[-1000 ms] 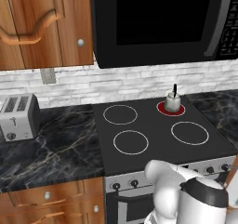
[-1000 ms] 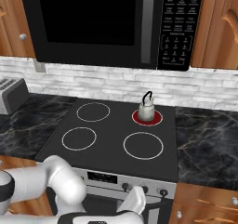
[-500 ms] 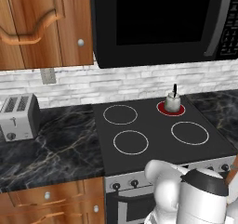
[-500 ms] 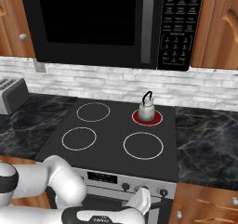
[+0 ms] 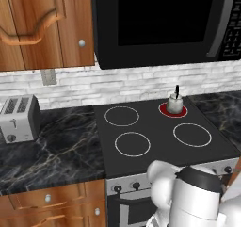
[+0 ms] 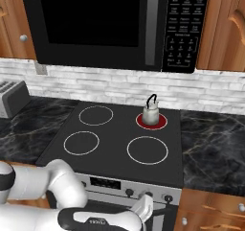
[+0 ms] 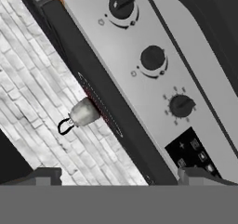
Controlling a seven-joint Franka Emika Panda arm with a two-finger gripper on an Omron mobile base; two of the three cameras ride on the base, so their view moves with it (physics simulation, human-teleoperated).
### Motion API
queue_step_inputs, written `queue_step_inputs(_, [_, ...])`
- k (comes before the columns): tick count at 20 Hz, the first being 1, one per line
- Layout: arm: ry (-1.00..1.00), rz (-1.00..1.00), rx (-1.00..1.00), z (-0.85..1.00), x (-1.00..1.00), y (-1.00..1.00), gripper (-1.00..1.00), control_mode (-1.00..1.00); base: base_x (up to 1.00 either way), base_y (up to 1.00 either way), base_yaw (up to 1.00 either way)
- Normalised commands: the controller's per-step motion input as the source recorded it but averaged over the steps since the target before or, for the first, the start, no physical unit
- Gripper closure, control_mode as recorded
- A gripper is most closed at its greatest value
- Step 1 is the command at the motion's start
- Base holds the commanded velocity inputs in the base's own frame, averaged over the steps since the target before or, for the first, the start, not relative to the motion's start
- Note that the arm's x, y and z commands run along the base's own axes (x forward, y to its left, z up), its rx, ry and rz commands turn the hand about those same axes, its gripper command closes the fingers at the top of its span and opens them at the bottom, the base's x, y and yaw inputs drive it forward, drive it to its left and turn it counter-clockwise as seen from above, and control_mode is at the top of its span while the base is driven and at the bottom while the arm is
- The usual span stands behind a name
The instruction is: Lower the heat of the kettle.
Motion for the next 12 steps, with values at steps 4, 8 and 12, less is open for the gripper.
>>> queue_step_inputs(4, [0.00,-0.07,-0.05,0.00,0.06,0.35,-1.00,-1.00,0.00,0.00,0.00])
queue_step_inputs(8, [0.00,-0.02,-0.01,0.00,0.08,0.10,-1.00,-1.00,0.00,0.00,0.00])
queue_step_inputs(12, [0.00,-0.01,0.00,0.00,0.08,-0.05,-1.00,-1.00,0.00,0.00,0.00])
